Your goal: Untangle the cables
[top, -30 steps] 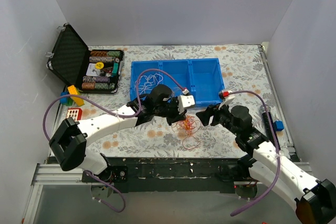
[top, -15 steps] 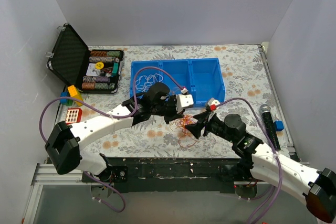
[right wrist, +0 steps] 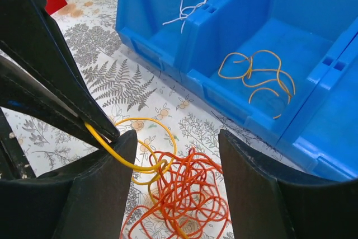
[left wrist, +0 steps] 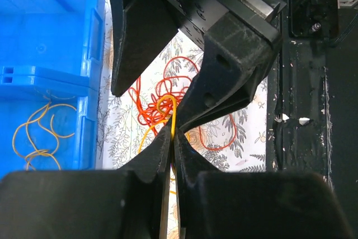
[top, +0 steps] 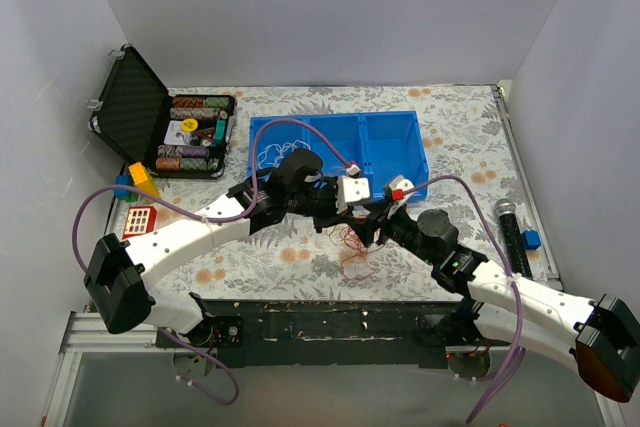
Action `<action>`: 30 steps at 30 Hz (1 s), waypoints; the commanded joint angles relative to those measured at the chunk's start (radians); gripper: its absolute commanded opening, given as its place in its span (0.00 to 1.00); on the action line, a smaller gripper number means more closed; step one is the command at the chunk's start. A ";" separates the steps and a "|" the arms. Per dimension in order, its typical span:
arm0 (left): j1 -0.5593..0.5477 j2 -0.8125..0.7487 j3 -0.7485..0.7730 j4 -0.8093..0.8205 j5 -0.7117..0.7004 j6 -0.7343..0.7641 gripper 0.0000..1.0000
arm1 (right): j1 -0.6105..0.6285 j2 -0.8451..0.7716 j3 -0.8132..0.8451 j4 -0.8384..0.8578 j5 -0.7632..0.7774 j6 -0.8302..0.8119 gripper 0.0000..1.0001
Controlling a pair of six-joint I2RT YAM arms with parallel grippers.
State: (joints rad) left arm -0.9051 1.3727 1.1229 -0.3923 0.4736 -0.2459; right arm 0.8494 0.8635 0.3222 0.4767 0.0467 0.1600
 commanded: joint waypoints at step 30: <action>0.002 -0.038 0.575 -0.117 0.189 0.019 0.00 | 0.079 0.163 -0.087 0.131 0.156 0.153 0.49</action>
State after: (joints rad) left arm -0.9001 1.3560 1.5944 -0.5800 0.6945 -0.2173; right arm 0.9096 1.0210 0.2646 0.5777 0.1814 0.2787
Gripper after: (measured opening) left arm 0.025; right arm 0.491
